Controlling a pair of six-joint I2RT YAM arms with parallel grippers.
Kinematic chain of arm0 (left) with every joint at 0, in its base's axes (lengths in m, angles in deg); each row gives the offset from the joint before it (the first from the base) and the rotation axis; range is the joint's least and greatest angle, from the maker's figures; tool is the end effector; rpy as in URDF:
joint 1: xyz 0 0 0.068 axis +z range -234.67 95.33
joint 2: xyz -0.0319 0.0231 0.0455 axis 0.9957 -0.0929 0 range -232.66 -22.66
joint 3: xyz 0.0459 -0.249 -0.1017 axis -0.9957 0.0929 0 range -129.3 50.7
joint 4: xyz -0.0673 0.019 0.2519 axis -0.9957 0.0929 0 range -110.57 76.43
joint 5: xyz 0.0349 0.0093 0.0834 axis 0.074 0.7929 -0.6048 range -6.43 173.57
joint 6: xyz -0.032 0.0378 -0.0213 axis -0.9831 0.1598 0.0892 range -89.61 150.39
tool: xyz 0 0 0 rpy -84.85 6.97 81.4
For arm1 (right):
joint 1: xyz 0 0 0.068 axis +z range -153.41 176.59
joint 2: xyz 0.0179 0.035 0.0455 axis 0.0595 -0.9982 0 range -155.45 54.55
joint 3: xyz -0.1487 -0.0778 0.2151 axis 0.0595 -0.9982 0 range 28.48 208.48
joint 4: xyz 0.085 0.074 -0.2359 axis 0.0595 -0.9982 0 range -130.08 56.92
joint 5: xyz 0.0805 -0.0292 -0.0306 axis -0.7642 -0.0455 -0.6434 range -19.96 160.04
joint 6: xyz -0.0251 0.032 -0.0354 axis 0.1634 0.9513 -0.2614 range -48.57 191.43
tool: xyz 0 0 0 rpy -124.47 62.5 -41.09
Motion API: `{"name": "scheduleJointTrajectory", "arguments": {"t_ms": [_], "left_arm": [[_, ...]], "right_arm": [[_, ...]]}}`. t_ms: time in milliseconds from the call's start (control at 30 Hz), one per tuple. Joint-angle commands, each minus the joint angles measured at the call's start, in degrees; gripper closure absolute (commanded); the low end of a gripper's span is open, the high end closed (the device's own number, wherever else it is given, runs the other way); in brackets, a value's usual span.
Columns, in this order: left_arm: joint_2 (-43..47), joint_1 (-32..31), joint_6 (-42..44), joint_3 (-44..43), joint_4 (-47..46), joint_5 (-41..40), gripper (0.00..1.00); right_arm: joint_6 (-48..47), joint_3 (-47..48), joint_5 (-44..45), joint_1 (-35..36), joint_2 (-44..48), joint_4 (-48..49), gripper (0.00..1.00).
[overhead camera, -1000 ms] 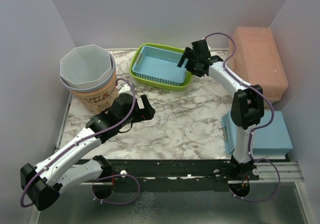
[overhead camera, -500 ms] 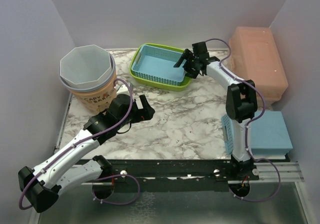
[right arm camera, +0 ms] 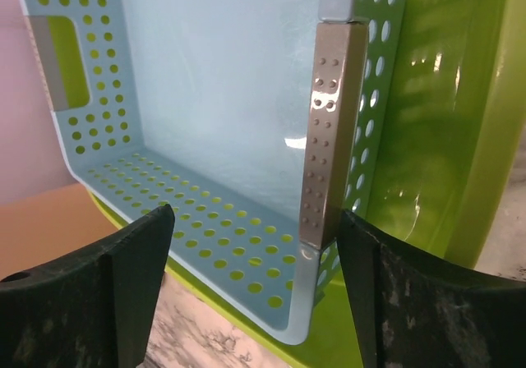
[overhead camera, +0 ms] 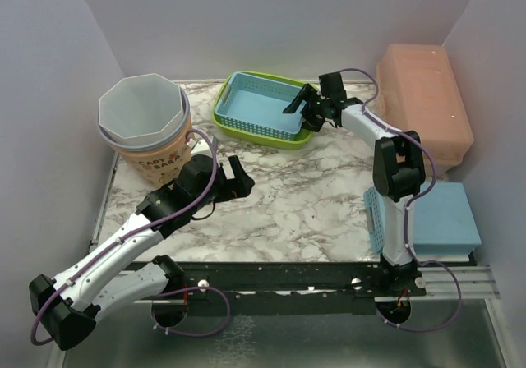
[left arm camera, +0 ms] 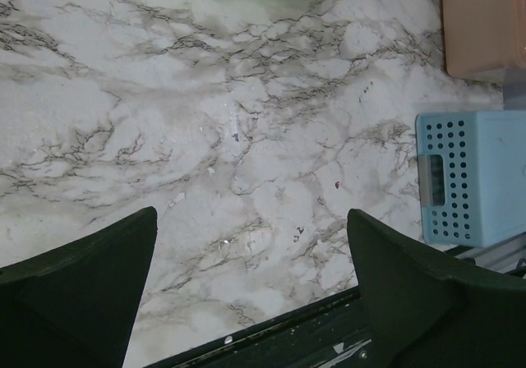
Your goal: Turn the large container upside down
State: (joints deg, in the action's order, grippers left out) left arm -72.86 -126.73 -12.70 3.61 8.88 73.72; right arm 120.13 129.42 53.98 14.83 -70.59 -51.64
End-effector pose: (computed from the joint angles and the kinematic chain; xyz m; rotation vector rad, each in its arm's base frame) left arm 0.1457 -0.1234 0.3043 -0.1241 2.2058 -0.6779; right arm 0.4713 0.1656 0.2101 0.4995 2.4106 0.8815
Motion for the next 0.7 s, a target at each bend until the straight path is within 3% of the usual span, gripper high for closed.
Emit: {"name": "scheduleJointTrajectory", "arguments": {"t_ms": [0, 100, 300, 500, 667], "left_arm": [[1.0, 0.3, -0.9, 0.0, 0.7, 0.6, 0.01], [1.6, 0.3, -0.9, -0.1, 1.4, -0.1, 0.01], [1.7, 0.3, -0.8, -0.8, 2.2, -2.0, 0.01], [-0.7, 0.2, -1.1, -1.6, 2.0, -3.0, 0.01], [-5.1, 0.3, 0.9, -3.8, 1.8, -3.4, 0.01]], "right_arm": [[2.0, -3.1, 4.5, -0.5, 2.4, 1.1, 0.13], [2.8, -3.5, 7.8, -0.5, 3.1, 1.8, 0.13], [4.7, -3.6, 2.9, -0.5, 1.8, 5.8, 0.16], [7.5, -9.4, 10.3, -0.5, 5.6, 6.7, 0.12], [6.7, -8.5, 13.7, -0.5, 5.1, 5.6, 0.12]]}}
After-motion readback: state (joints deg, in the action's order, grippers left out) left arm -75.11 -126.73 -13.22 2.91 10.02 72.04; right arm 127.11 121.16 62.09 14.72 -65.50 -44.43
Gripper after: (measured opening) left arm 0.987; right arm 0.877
